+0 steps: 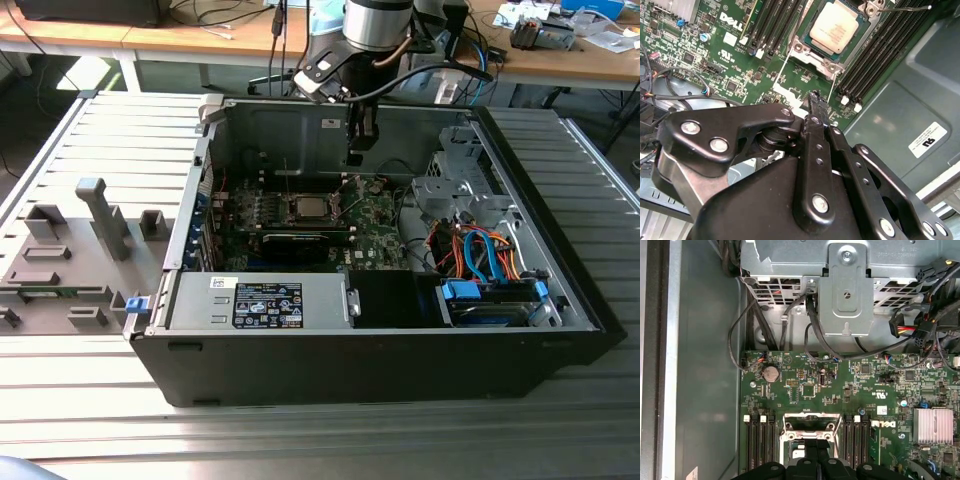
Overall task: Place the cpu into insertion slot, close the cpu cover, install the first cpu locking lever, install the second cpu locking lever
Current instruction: 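Close the cpu cover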
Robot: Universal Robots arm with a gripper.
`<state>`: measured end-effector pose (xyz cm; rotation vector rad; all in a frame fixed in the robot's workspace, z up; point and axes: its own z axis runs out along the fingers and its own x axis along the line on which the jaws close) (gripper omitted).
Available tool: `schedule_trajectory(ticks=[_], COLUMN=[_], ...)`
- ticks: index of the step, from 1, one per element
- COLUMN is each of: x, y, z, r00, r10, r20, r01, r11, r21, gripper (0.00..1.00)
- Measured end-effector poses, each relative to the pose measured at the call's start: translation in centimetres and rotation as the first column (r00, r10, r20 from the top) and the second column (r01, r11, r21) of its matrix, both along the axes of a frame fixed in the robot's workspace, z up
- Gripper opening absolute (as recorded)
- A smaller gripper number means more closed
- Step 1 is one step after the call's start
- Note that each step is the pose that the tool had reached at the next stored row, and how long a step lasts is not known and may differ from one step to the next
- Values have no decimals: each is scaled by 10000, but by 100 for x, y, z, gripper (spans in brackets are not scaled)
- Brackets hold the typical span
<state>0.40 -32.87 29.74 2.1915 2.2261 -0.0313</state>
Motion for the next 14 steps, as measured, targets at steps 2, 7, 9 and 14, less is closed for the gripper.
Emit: schedule_trajectory(ticks=[2, 7, 9, 14], x=[0, 0, 0, 1], y=[0, 0, 0, 0], z=[0, -19, -31, -53], r00=[10000, 10000, 10000, 10000], r10=[-1, 0, -1, 0], r20=[1, 0, 1, 0], r01=[1, 0, 1, 0], r11=[10000, 10000, 10000, 10000], r21=[0, 1, 1, 0], gripper=[11, 11, 11, 11])
